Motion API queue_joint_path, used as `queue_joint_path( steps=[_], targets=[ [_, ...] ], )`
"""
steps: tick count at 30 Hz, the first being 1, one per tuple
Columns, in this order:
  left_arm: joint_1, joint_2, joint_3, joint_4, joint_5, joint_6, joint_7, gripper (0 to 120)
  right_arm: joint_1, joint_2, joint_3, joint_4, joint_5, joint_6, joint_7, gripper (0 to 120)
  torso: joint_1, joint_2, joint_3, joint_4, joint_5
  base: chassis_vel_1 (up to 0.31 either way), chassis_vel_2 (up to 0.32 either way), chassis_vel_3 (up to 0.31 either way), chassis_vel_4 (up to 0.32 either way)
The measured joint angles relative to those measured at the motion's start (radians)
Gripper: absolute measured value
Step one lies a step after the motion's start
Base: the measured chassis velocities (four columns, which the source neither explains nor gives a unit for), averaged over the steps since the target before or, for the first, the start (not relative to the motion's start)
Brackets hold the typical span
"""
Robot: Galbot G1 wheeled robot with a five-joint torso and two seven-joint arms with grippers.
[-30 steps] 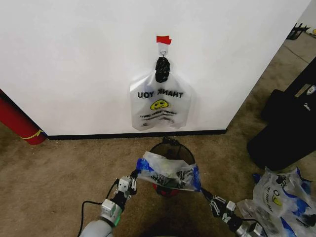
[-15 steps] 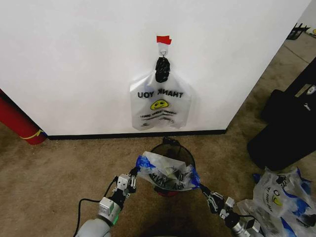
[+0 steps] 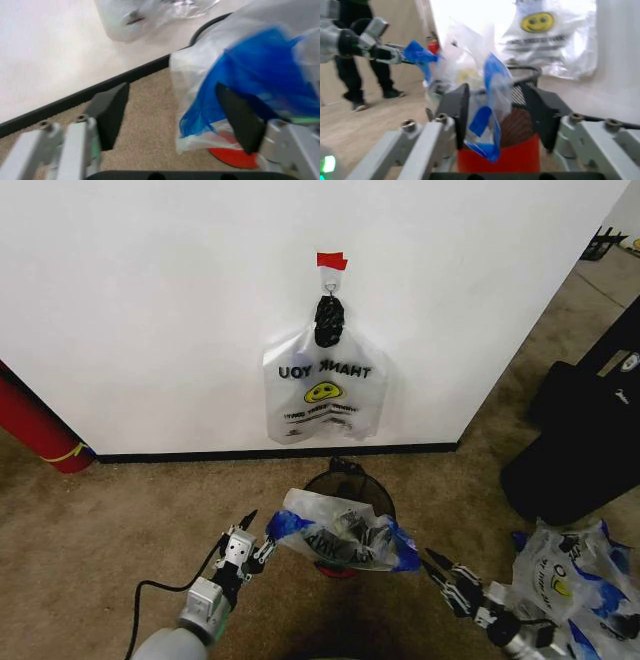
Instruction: Pick up the garbage bag from the wall and place it over the trash bin.
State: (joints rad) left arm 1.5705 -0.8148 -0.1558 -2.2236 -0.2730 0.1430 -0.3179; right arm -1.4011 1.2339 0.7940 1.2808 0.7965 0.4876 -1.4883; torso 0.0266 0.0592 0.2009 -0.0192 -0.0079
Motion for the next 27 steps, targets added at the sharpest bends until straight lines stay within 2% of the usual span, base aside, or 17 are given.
queue_joint_path(
  steps=[1, 3, 4, 6, 8, 9, 10, 11, 12, 14, 16, 17, 19, 20, 23, 24, 27],
  targets=[
    [0.011, 0.008, 0.000, -0.017, 0.001, 0.003, -0.005, 79, -0.005, 0.000, 0.017, 0.010, 0.000, -0.014, -0.023, 47, 0.000, 0.000, 0.000, 0.0001, -0.0001, 0.000, 0.000, 0.000, 0.000],
    [0.014, 0.010, 0.001, -0.024, 0.001, 0.003, -0.007, 81, -0.008, 0.000, 0.023, 0.015, 0.000, -0.019, -0.030, 49, 0.000, 0.000, 0.000, 0.0002, 0.0000, 0.000, 0.000, 0.000, 0.000],
    [0.018, 0.013, 0.001, -0.031, 0.001, 0.003, -0.009, 81, -0.011, 0.000, 0.029, 0.021, 0.000, -0.024, -0.036, 53, 0.000, 0.000, 0.000, 0.0002, 0.0000, 0.000, 0.000, 0.000, 0.000],
    [0.031, 0.026, 0.009, -0.073, -0.007, -0.003, -0.022, 95, -0.028, 0.004, 0.054, 0.060, 0.011, -0.040, -0.050, 64, 0.000, 0.000, 0.000, -0.0002, -0.0003, 0.000, 0.000, 0.000, 0.000],
    [0.036, 0.036, 0.013, -0.104, -0.016, -0.018, -0.026, 98, -0.040, 0.008, 0.059, 0.098, 0.033, -0.041, -0.046, 70, 0.000, 0.000, 0.000, -0.0003, -0.0001, 0.000, 0.000, 0.000, 0.000],
    [0.036, 0.043, 0.015, -0.123, -0.022, -0.033, -0.026, 100, -0.048, 0.011, 0.057, 0.129, 0.050, -0.033, -0.022, 75, 0.000, 0.000, 0.000, -0.0001, 0.0003, 0.000, 0.000, 0.000, 0.000],
    [0.018, 0.060, 0.017, -0.144, -0.038, -0.062, -0.013, 100, -0.069, 0.015, 0.031, 0.205, 0.082, 0.010, 0.097, 82, 0.000, 0.000, 0.000, 0.0002, -0.0001, 0.000, 0.000, 0.000, 0.000],
    [0.018, 0.060, 0.017, -0.144, -0.038, -0.062, -0.013, 100, -0.069, 0.015, 0.031, 0.205, 0.082, 0.010, 0.097, 82, 0.000, 0.000, 0.000, 0.0002, -0.0001, 0.000, 0.000, 0.000, 0.000],
    [-0.021, 0.076, 0.023, -0.143, -0.053, -0.085, 0.007, 100, -0.086, 0.020, -0.001, 0.277, 0.104, 0.049, 0.232, 87, 0.000, 0.000, 0.000, 0.0003, 0.0000, 0.000, 0.000, 0.000, 0.000],
    [-0.149, 0.109, 0.028, -0.062, -0.110, -0.136, 0.093, 100, -0.094, 0.035, -0.044, 0.408, 0.092, 0.107, 0.464, 95, 0.000, 0.000, 0.000, -0.0005, -0.0004, 0.000, 0.000, 0.000, 0.000],
    [-0.249, 0.125, 0.022, 0.020, -0.184, -0.173, 0.193, 100, -0.064, 0.034, -0.082, 0.474, 0.043, 0.114, 0.589, 99, 0.000, 0.000, 0.000, -0.0002, -0.0006, 0.000, 0.000, 0.000, 0.000],
    [-0.249, 0.125, 0.022, 0.020, -0.184, -0.173, 0.193, 100, -0.064, 0.034, -0.082, 0.474, 0.043, 0.114, 0.589, 99, 0.000, 0.000, 0.000, -0.0002, -0.0006, 0.000, 0.000, 0.000, 0.000],
    [-0.357, 0.127, 0.038, 0.079, -0.252, -0.171, 0.279, 100, -0.022, 0.031, -0.101, 0.508, -0.014, 0.111, 0.641, 100, 0.000, 0.000, 0.000, 0.0012, -0.0002, 0.000, 0.000, 0.000, 0.000],
    [-0.420, 0.125, 0.056, 0.107, -0.284, -0.158, 0.324, 100, -0.014, 0.030, -0.101, 0.522, -0.035, 0.110, 0.654, 100, 0.000, 0.000, 0.000, 0.0011, -0.0003, 0.000, 0.000, 0.000, 0.000],
    [-0.630, 0.099, 0.136, 0.201, -0.348, -0.110, 0.458, 100, -0.018, 0.035, -0.079, 0.571, -0.063, 0.108, 0.693, 100, 0.000, 0.000, 0.000, -0.0005, -0.0003, 0.000, 0.000, 0.000, 0.000],
    [-0.630, 0.099, 0.136, 0.201, -0.348, -0.110, 0.458, 100, -0.018, 0.035, -0.079, 0.571, -0.063, 0.108, 0.693, 100, 0.000, 0.000, 0.000, -0.0005, -0.0003, 0.000, 0.000, 0.000, 0.000],
    [-0.794, 0.058, 0.228, 0.273, -0.393, -0.019, 0.518, 100, -0.041, 0.051, -0.054, 0.609, -0.083, 0.112, 0.765, 100, 0.000, 0.000, 0.000, -0.0009, 0.0000, 0.000, 0.000, 0.000, 0.000]
  ],
)
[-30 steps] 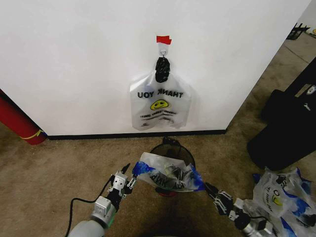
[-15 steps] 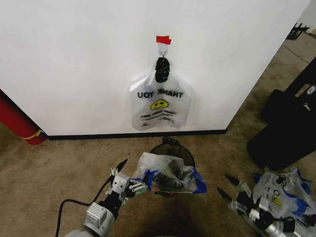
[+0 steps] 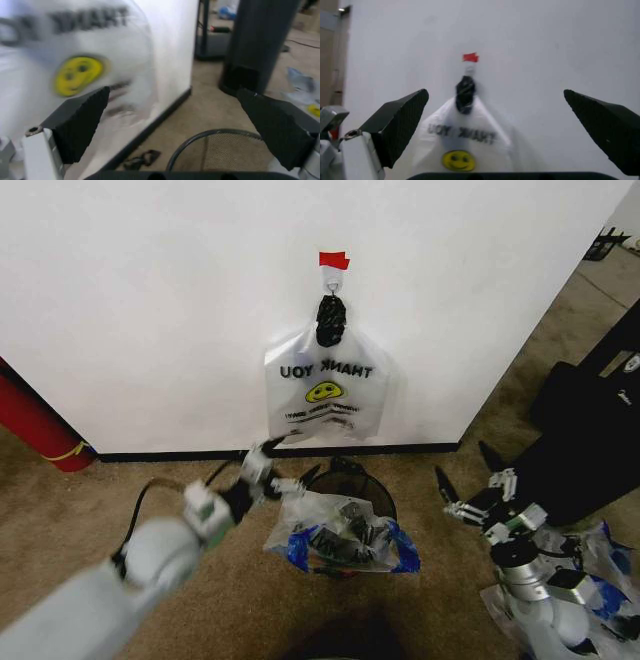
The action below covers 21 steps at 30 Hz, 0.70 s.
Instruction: Pick up the garbage bag from the wall and place it over the trash bin.
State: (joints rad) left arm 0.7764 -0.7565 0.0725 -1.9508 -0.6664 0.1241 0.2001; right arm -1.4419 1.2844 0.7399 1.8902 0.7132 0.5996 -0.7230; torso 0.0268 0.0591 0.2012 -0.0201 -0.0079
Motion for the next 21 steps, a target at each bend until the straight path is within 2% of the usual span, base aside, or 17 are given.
queue_joint_path(
  steps=[2, 4, 5, 8, 10, 11, 12, 15, 21],
  targets=[
    [-0.102, -0.035, 0.063, 0.040, -0.009, 0.110, -0.012, 100, -0.015, 0.021, 0.007, 0.030, -0.061, 0.035, 0.161, 100, 0.000, 0.000, 0.000, 0.0004, 0.0001, 0.000, 0.000, 0.000, 0.000],
    [-0.175, -0.062, 0.110, 0.058, -0.009, 0.248, -0.035, 100, -0.014, 0.043, 0.008, 0.059, -0.159, 0.072, 0.384, 100, 0.000, 0.000, 0.000, 0.0006, 0.0000, 0.000, 0.000, 0.000, 0.000],
    [-0.175, -0.062, 0.110, 0.058, -0.009, 0.248, -0.035, 100, -0.014, 0.043, 0.008, 0.059, -0.159, 0.072, 0.384, 100, 0.000, 0.000, 0.000, 0.0006, 0.0000, 0.000, 0.000, 0.000, 0.000],
    [-0.267, -0.086, 0.174, 0.076, -0.025, 0.441, -0.019, 100, -0.012, 0.060, 0.022, 0.102, -0.279, 0.073, 0.632, 100, 0.000, 0.000, 0.000, 0.0011, 0.0001, 0.000, 0.000, 0.000, 0.000],
    [-0.307, -0.096, 0.213, 0.089, -0.022, 0.518, 0.008, 100, -0.016, 0.069, 0.027, 0.127, -0.316, 0.058, 0.717, 100, 0.000, 0.000, 0.000, 0.0010, 0.0001, 0.000, 0.000, 0.000, 0.000],
    [-0.307, -0.096, 0.213, 0.089, -0.022, 0.518, 0.008, 100, -0.016, 0.069, 0.027, 0.127, -0.316, 0.058, 0.717, 100, 0.000, 0.000, 0.000, 0.0010, 0.0001, 0.000, 0.000, 0.000, 0.000],
    [-0.332, -0.105, 0.245, 0.104, -0.010, 0.554, 0.020, 100, -0.023, 0.079, 0.028, 0.147, -0.338, 0.045, 0.767, 100, 0.000, 0.000, 0.000, 0.0009, 0.0001, 0.000, 0.000, 0.000, 0.000],
    [-0.374, -0.141, 0.303, 0.157, 0.038, 0.584, 0.031, 100, -0.040, 0.097, 0.029, 0.178, -0.358, 0.031, 0.816, 100, 0.000, 0.000, 0.000, 0.0011, -0.0001, 0.000, 0.000, 0.000, 0.000],
    [-0.435, -0.228, 0.346, 0.279, 0.158, 0.624, 0.043, 100, -0.081, 0.108, 0.031, 0.193, -0.383, 0.027, 0.830, 100, 0.000, 0.000, 0.000, 0.0006, 0.0000, 0.000, 0.000, 0.000, 0.000]
  ],
)
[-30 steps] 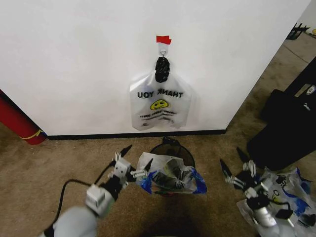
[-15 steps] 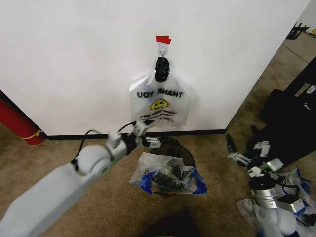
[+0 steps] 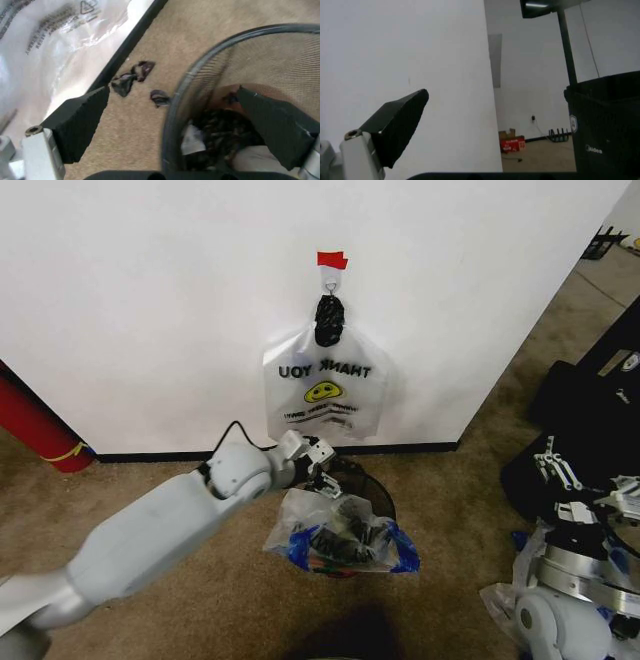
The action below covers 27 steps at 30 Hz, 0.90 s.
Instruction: Pick up the garbage bag from the wall and place it over the trash bin.
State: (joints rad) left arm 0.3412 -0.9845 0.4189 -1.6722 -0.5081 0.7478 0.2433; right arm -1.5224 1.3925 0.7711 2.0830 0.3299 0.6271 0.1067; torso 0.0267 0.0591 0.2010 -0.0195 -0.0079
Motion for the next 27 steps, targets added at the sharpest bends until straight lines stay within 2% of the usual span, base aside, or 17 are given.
queue_joint_path(
  steps=[4, 9, 15, 17, 20, 22, 26, 27],
  targets=[
    [-0.033, -0.030, 0.007, 0.057, 0.071, -0.001, 0.102, 100, -0.019, 0.002, 0.003, -0.012, -0.022, -0.001, 0.003, 100, 0.000, 0.000, 0.000, 0.0002, 0.0001, 0.000, 0.000, 0.000, 0.000],
    [-0.054, -0.037, 0.041, 0.092, 0.158, -0.004, 0.184, 100, -0.007, 0.007, -0.007, -0.029, -0.033, -0.004, 0.003, 100, 0.000, 0.000, 0.000, 0.0005, 0.0000, 0.000, 0.000, 0.000, 0.000],
    [-0.072, -0.072, 0.070, 0.155, 0.195, -0.007, 0.193, 92, 0.010, 0.019, -0.017, -0.052, -0.036, -0.001, 0.000, 100, 0.000, 0.000, 0.000, 0.0004, 0.0000, 0.000, 0.000, 0.000, 0.000],
    [-0.085, -0.101, 0.072, 0.205, 0.198, -0.008, 0.189, 82, 0.006, 0.025, -0.019, -0.068, -0.036, 0.009, -0.004, 100, 0.000, 0.000, 0.000, 0.0000, 0.0000, 0.000, 0.000, 0.000, 0.000],
    [-0.096, -0.113, 0.074, 0.243, 0.218, -0.013, 0.205, 75, 0.002, 0.025, -0.019, -0.076, -0.036, 0.017, -0.008, 100, 0.000, 0.000, 0.000, 0.0000, 0.0001, 0.000, 0.000, 0.000, 0.000],
    [-0.102, -0.124, 0.075, 0.281, 0.234, -0.020, 0.221, 66, 0.001, 0.023, -0.019, -0.078, -0.036, 0.023, -0.009, 100, 0.000, 0.000, 0.000, 0.0001, 0.0000, 0.000, 0.000, 0.000, 0.000],
    [-0.095, -0.123, 0.075, 0.305, 0.251, -0.026, 0.244, 49, 0.015, 0.024, -0.022, -0.073, -0.036, 0.025, 0.014, 100, 0.000, 0.000, 0.000, 0.0003, 0.0000, 0.000, 0.000, 0.000, 0.000],
    [-0.095, -0.123, 0.075, 0.305, 0.251, -0.026, 0.244, 49, 0.015, 0.024, -0.022, -0.073, -0.036, 0.025, 0.014, 100, 0.000, 0.000, 0.000, 0.0003, 0.0000, 0.000, 0.000, 0.000, 0.000]
  ],
)
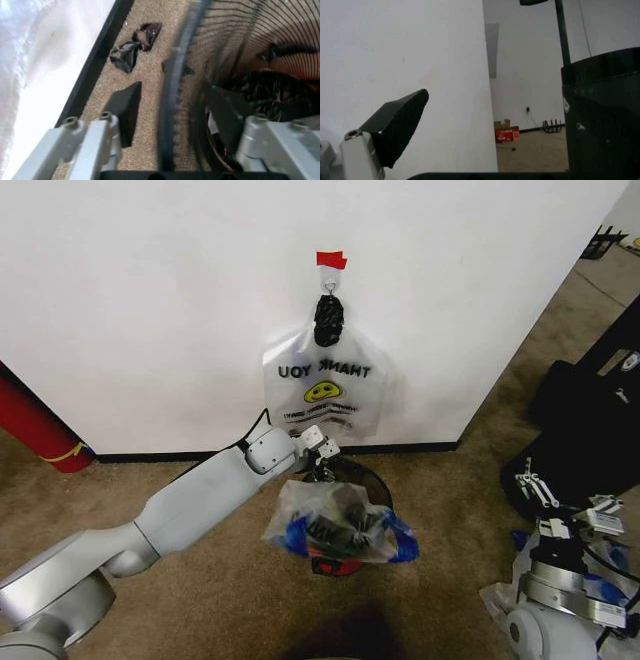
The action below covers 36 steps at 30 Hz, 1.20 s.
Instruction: Pick up the garbage bag from the wall and place it over the trash bin.
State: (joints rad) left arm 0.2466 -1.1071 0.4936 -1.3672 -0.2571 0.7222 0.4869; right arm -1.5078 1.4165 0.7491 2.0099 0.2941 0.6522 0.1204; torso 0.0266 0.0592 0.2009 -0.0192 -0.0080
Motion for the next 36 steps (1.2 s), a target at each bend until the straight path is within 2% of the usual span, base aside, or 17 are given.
queue_joint_path(
  steps=[4, 6, 7, 10, 12, 13, 14, 18, 21, 22, 25, 26, 28, 29, 32, 36],
  targets=[
    [0.024, 0.019, -0.004, -0.026, -0.002, 0.005, 0.002, 31, 0.011, 0.004, -0.007, -0.016, -0.011, 0.000, 0.020, 100, 0.000, 0.000, 0.000, 0.0003, 0.0001, 0.000, 0.000, 0.000, 0.000],
    [0.039, 0.032, -0.015, -0.051, -0.041, 0.011, -0.013, 23, 0.010, 0.005, -0.012, -0.022, -0.015, -0.001, 0.023, 100, 0.000, 0.000, 0.000, 0.0001, 0.0002, 0.000, 0.000, 0.000, 0.000],
    [0.039, 0.032, -0.015, -0.051, -0.041, 0.011, -0.013, 23, 0.010, 0.005, -0.012, -0.022, -0.015, -0.001, 0.023, 100, 0.000, 0.000, 0.000, 0.0001, 0.0002, 0.000, 0.000, 0.000, 0.000],
    [0.068, 0.053, -0.038, -0.082, -0.132, 0.013, -0.074, 17, 0.010, 0.006, -0.019, -0.031, -0.020, -0.001, 0.023, 100, 0.000, 0.000, 0.000, 0.0001, 0.0002, 0.000, 0.000, 0.000, 0.000],
    [0.093, 0.071, -0.055, -0.104, -0.193, 0.013, -0.139, 14, 0.012, 0.007, -0.023, -0.037, -0.023, -0.001, 0.023, 100, 0.000, 0.000, 0.000, 0.0002, 0.0002, 0.000, 0.000, 0.000, 0.000],
    [0.111, 0.083, -0.064, -0.117, -0.238, 0.014, -0.203, 11, 0.014, 0.008, -0.026, -0.040, -0.024, -0.001, 0.023, 100, 0.000, 0.000, 0.000, 0.0001, 0.0003, 0.000, 0.000, 0.000, 0.000],
    [0.111, 0.083, -0.064, -0.117, -0.238, 0.014, -0.203, 11, 0.014, 0.008, -0.026, -0.040, -0.024, -0.001, 0.023, 100, 0.000, 0.000, 0.000, 0.0001, 0.0003, 0.000, 0.000, 0.000, 0.000],
    [0.194, 0.130, -0.131, -0.172, -0.462, 0.014, -0.481, 8, 0.026, 0.008, -0.039, -0.053, -0.026, -0.001, 0.023, 100, 0.000, 0.000, 0.000, -0.0001, -0.0001, 0.000, 0.000, 0.000, 0.000],
    [0.271, 0.151, -0.227, -0.218, -0.640, 0.012, -0.705, 3, 0.034, 0.009, -0.047, -0.066, -0.027, -0.001, 0.020, 100, 0.000, 0.000, 0.000, -0.0007, -0.0014, 0.000, 0.000, 0.000, 0.000],
    [0.271, 0.151, -0.227, -0.218, -0.640, 0.012, -0.705, 3, 0.034, 0.009, -0.047, -0.066, -0.027, -0.001, 0.020, 100, 0.000, 0.000, 0.000, -0.0007, -0.0014, 0.000, 0.000, 0.000, 0.000],
    [0.354, 0.155, -0.356, -0.288, -0.845, 0.012, -0.945, 0, 0.045, 0.009, -0.056, -0.084, -0.028, -0.001, 0.017, 100, 0.000, 0.000, 0.000, 0.0001, -0.0003, 0.000, 0.000, 0.000, 0.000],
    [0.394, 0.155, -0.407, -0.333, -0.946, 0.012, -1.053, 0, 0.051, 0.008, -0.060, -0.091, -0.029, -0.001, 0.016, 100, 0.000, 0.000, 0.000, 0.0005, -0.0005, 0.000, 0.000, 0.000, 0.000],
    [0.457, 0.164, -0.468, -0.410, -1.054, 0.013, -1.178, 0, 0.061, 0.007, -0.068, -0.101, -0.030, -0.001, 0.015, 100, 0.000, 0.000, 0.000, 0.0002, -0.0006, 0.000, 0.000, 0.000, 0.000],
    [0.457, 0.164, -0.468, -0.410, -1.054, 0.013, -1.178, 0, 0.061, 0.007, -0.068, -0.101, -0.030, -0.001, 0.015, 100, 0.000, 0.000, 0.000, 0.0002, -0.0006, 0.000, 0.000, 0.000, 0.000],
    [0.543, 0.186, -0.535, -0.515, -1.139, 0.014, -1.282, 0, 0.072, 0.005, -0.084, -0.106, -0.034, -0.006, 0.013, 100, 0.000, 0.000, 0.000, -0.0003, -0.0001, 0.000, 0.000, 0.000, 0.000],
    [0.660, 0.178, -0.599, -0.608, -1.152, 0.001, -1.338, 0, 0.082, 0.008, -0.108, -0.101, -0.044, -0.012, 0.013, 100, 0.000, 0.000, 0.000, 0.0004, 0.0000, 0.000, 0.000, 0.000, 0.000]
  ],
)
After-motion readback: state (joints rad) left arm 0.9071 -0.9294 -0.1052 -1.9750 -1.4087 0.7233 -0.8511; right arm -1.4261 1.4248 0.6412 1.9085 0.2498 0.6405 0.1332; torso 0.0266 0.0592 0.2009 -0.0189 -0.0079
